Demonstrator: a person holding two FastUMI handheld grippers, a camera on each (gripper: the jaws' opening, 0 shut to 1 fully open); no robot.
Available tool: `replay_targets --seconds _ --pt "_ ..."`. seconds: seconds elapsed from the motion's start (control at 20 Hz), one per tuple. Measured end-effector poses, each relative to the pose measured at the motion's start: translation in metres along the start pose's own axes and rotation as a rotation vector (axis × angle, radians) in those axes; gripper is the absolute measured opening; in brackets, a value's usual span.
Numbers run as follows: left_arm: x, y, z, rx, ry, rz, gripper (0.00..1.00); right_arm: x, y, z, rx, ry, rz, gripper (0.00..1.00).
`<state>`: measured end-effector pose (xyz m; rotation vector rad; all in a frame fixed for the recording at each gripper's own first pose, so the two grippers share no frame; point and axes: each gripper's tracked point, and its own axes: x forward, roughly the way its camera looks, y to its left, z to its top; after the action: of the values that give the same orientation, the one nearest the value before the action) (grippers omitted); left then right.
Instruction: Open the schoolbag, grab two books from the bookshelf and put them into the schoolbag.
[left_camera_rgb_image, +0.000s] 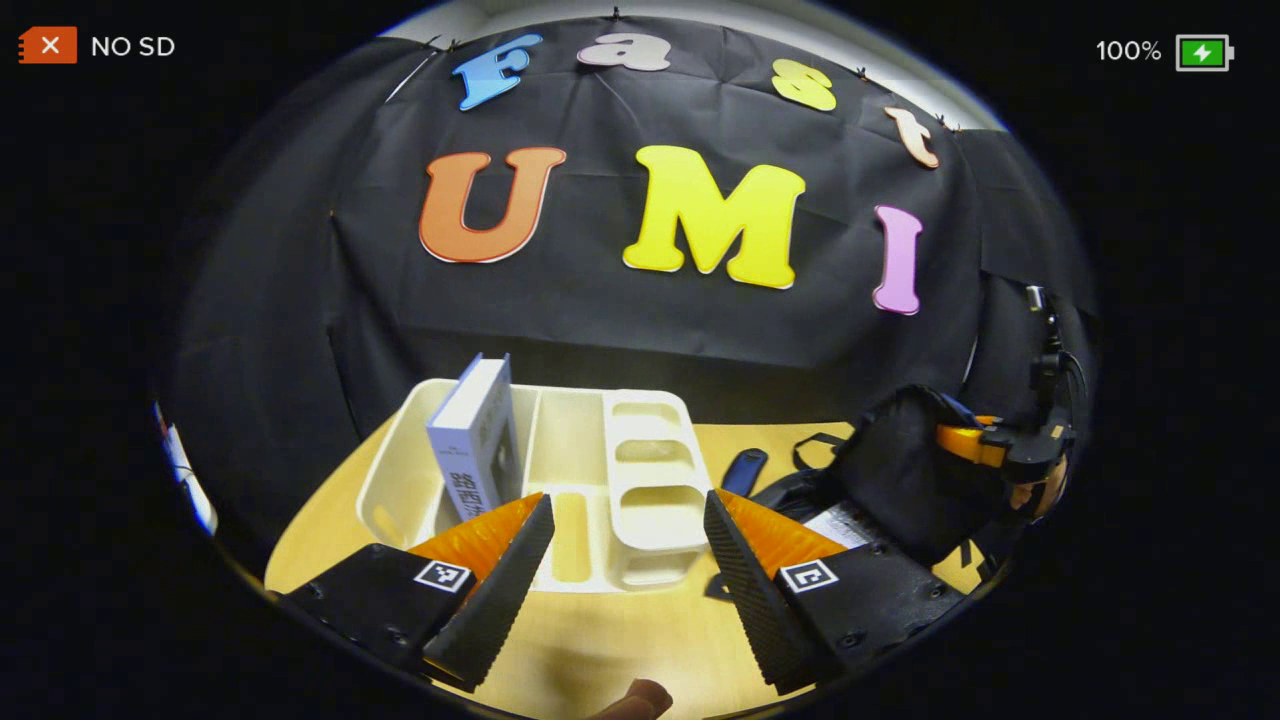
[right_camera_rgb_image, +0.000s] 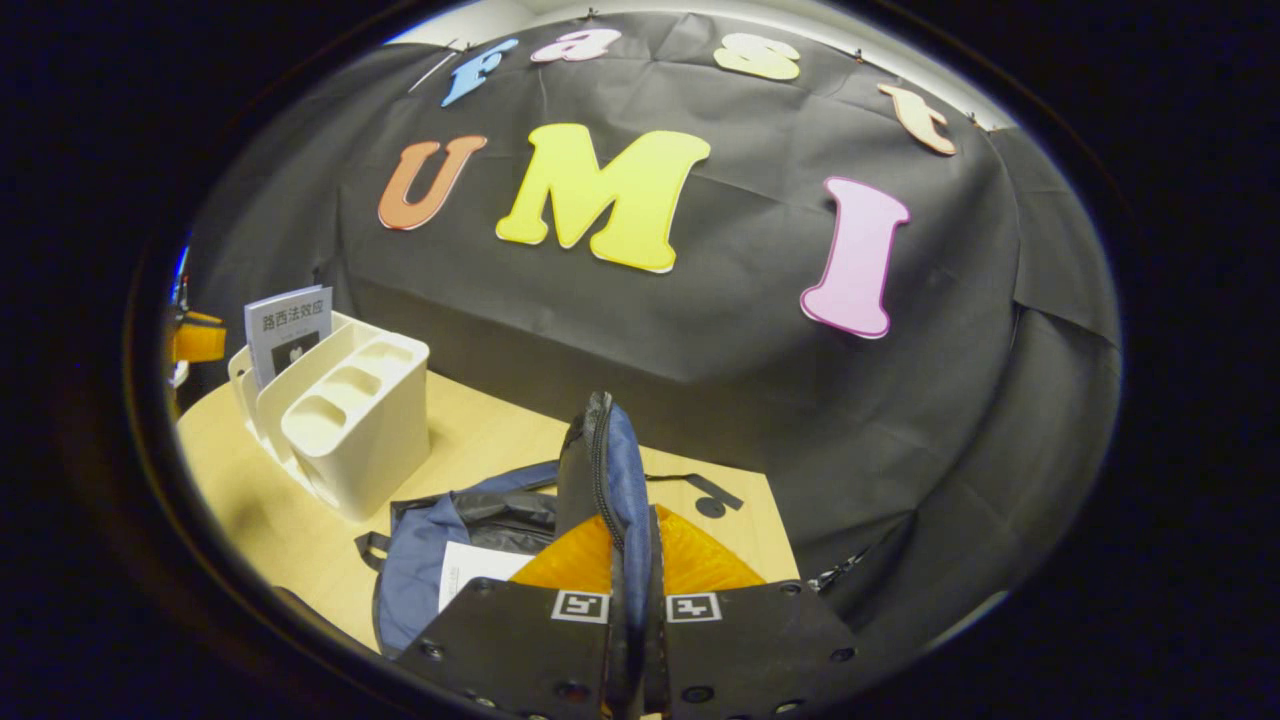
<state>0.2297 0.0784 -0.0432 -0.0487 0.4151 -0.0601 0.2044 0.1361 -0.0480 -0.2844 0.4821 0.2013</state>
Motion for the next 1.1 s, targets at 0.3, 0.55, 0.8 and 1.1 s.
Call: replay_targets --seconds 0.3,0.55,0.8,1.1 --pt "0.033 0.049 0.046 0.089 0.028 0.100 0.96 -0.004 0.012 0.001 -0.037 -0.025 0.012 0.06" --pt "0.071 0.076 0.071 0.096 0.069 0.154 1.00 -0.005 0.021 -0.004 -0.049 -0.036 0.026 0.06" --pt "0.114 0.105 0.068 0.124 0.193 0.205 0.93 -0.006 0.026 -0.010 -0.016 -0.041 0.049 0.06" --pt "0.144 0.131 0.039 0.183 0.405 0.257 0.93 -0.011 0.016 -0.014 -0.003 -0.047 0.038 0.06"
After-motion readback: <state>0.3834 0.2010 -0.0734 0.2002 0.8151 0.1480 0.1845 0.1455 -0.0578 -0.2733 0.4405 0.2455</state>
